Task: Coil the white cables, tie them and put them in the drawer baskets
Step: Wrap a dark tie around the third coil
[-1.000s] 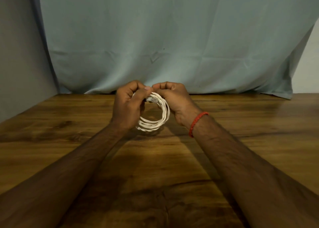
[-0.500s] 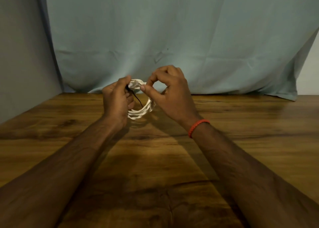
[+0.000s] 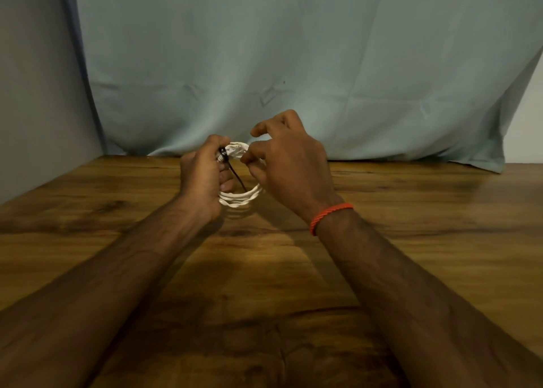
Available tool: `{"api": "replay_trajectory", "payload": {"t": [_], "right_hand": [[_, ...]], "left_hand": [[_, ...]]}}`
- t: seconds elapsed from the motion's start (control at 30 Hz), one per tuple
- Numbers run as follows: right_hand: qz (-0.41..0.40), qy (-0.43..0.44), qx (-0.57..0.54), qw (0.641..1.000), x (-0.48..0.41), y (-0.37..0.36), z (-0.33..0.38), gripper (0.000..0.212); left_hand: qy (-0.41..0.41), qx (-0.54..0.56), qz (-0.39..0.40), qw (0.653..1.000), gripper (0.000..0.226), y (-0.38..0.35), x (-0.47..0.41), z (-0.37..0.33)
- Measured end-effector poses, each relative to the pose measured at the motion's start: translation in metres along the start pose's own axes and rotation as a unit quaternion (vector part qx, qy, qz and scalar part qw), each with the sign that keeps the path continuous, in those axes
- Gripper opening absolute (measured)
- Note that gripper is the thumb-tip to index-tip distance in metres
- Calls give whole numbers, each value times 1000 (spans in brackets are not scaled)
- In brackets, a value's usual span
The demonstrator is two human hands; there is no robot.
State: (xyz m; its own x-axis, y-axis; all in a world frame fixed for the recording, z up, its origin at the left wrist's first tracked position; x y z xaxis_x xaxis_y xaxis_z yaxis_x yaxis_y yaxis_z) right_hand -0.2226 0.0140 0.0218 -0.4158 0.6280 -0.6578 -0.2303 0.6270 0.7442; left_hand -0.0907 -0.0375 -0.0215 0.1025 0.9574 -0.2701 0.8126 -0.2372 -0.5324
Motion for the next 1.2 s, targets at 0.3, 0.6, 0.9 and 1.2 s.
{"api": "replay_trajectory", "payload": {"t": [0.3, 0.6, 0.9, 1.2], "right_hand": [[67, -47, 103, 991, 0, -14, 10, 25], [163, -96, -101, 977, 7, -30, 2, 25], [130, -91, -151, 976, 2, -16, 10, 20], [-24, -64, -192, 979, 0, -6, 9, 23]], "left_hand": [[-27, 4, -8, 1000, 31, 0, -3, -2], [0, -17, 14, 1000, 38, -4, -2, 5], [-46, -55, -36, 997, 28, -3, 1, -2], [-56, -81, -32, 995, 28, -2, 4, -5]]}}
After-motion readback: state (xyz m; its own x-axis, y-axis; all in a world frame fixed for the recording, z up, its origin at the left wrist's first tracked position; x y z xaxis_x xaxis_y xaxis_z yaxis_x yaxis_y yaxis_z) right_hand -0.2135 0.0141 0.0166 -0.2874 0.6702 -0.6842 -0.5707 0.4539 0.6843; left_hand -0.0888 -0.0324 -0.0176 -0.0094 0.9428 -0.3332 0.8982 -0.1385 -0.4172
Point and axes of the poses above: each hand's wrist, its own x-axis away from the middle knuckle, its own y-axis out of the back of the hand, z = x × y, the point moved 3 cm from there along -x, towards the middle knuckle, and after that the axes turned 15 degrees about z, right-handed, at the moved point
